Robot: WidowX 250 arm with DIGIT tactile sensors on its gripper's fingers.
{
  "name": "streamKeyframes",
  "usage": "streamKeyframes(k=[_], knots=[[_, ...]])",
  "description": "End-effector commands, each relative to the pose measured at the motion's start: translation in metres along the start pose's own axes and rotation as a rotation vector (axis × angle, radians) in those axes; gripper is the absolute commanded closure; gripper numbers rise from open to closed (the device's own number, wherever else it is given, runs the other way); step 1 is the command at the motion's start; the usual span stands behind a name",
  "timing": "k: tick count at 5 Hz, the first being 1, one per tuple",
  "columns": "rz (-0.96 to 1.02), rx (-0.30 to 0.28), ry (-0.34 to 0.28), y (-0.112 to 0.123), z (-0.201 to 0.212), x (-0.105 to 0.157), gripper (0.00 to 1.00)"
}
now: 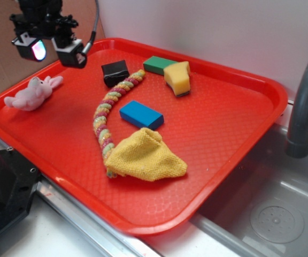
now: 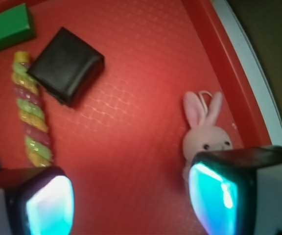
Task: Grab the pink bunny.
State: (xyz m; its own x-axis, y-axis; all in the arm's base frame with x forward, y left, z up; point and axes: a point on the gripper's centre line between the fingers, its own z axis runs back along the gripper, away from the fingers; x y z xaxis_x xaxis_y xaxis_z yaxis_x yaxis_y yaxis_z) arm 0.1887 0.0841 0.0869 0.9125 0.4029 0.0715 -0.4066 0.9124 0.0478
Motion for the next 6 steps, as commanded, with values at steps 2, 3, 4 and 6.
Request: streamKeyframes(k=[2,3,4,6], knots=[[0.047,0.031,-0.025,0.068,-0.013,-0.021,0.0],[0.01,0.011,-0.007,0.069,-0.025,-0.021,0.0],[0.024,0.035,0.018,0.08,-0.038,-0.025,0.0],[-0.067,0.001,0.085,0.059,-0.086,-0.029,0.0]])
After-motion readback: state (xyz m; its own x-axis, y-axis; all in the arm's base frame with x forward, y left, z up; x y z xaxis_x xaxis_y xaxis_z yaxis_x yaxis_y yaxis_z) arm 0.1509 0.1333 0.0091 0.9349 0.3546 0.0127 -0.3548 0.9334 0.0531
